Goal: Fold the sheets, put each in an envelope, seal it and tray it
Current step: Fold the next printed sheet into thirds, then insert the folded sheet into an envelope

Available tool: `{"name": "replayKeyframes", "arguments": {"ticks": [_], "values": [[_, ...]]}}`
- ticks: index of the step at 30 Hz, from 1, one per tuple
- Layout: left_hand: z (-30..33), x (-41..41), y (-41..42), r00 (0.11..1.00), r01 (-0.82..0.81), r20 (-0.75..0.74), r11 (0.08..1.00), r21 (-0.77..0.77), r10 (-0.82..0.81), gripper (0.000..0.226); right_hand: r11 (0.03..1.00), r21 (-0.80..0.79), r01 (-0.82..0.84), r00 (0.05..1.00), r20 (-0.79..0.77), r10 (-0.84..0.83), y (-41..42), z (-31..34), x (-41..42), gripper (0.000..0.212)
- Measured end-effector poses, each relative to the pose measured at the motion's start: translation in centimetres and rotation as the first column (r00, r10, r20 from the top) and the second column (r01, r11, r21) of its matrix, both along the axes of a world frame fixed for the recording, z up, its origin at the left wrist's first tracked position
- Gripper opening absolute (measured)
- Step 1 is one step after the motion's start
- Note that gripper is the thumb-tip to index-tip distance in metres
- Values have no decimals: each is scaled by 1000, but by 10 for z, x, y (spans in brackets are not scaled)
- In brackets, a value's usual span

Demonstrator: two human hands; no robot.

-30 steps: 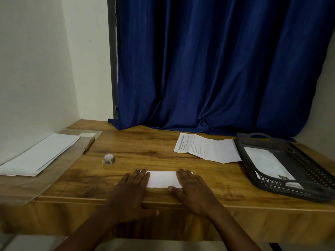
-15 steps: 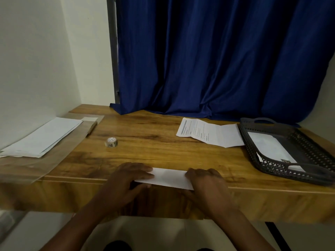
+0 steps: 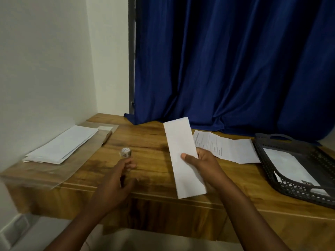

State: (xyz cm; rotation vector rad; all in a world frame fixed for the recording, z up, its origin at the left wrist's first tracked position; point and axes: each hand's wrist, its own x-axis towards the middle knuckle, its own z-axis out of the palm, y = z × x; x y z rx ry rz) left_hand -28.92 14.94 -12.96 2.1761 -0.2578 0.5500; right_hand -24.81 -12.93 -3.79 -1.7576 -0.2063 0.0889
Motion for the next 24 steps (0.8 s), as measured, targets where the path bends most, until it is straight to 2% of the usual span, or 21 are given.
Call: {"name": "replayKeyframes", "arguments": {"ticks": [2,5,8,11,13,15,19,22,24], "values": [[-5,1,4,1000,0,-3,996,91,0,55,997,82,-6,989,-150,18,13,-15,17,24],[-5,3,6,1000,-9,-1,991,137,9,46,995,72,66,981,-189,-51,34,-37,34,32],[-1,3,9,1000,9,-30,993,118,-5,36,993,12,121,989,-89,-120,46,-48,36,30],[7,1,16,988,101,-114,995,-20,-103,31,993,-44,111,994,13,-111,46,-58,35,29],[17,-2,25,986,125,-98,990,-72,-131,29,992,-69,103,994,50,-100,42,-63,33,33],[31,0,39,996,68,-53,996,-61,-71,25,991,-73,115,992,64,-110,39,-66,34,42],[58,24,92,986,-163,-19,987,9,163,16,990,-60,124,989,87,-118,37,-68,39,64],[72,48,142,941,-318,-66,933,170,333,17,992,-22,121,987,110,-118,37,-69,42,72],[74,64,175,882,-397,-112,850,346,457,27,993,-16,116,987,110,-114,37,-68,44,74]]}}
